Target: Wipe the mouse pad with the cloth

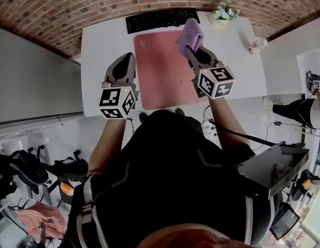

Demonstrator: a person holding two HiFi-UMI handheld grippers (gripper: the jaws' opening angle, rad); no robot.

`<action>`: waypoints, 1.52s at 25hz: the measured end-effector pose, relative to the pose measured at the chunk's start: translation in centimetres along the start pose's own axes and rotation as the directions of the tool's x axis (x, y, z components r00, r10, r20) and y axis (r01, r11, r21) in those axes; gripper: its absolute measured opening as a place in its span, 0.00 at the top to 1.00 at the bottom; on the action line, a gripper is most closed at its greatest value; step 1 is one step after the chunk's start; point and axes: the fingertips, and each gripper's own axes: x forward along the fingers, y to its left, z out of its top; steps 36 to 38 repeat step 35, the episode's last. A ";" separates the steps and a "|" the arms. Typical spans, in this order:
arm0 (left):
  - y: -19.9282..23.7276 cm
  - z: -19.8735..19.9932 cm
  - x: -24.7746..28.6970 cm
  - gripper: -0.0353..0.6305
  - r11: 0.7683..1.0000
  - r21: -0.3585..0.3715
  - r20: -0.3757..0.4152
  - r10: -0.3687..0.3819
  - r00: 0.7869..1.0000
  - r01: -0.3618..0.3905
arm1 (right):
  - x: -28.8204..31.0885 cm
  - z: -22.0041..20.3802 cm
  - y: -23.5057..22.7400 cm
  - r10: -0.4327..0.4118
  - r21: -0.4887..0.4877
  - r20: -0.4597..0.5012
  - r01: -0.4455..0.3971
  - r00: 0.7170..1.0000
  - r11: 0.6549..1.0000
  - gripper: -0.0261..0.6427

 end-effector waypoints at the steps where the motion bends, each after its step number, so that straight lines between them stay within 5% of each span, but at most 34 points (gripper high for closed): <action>1: -0.4 0.1 0.0 0.94 1.000 0.004 0.004 0.011 1.000 -0.011 | -0.4 0.0 -0.3 -0.003 -0.005 0.004 0.003 1.000 1.000 0.87; 19: -3.2 3.0 -1.0 0.94 0.991 0.106 0.039 0.075 0.996 -0.079 | -2.4 1.7 -0.8 0.025 -0.015 0.046 -0.024 0.999 1.000 0.87; 38: -2.2 4.3 -1.5 0.94 0.990 0.088 0.034 0.104 0.994 -0.106 | -1.8 2.4 -1.1 0.019 -0.056 0.039 -0.016 0.999 0.998 0.87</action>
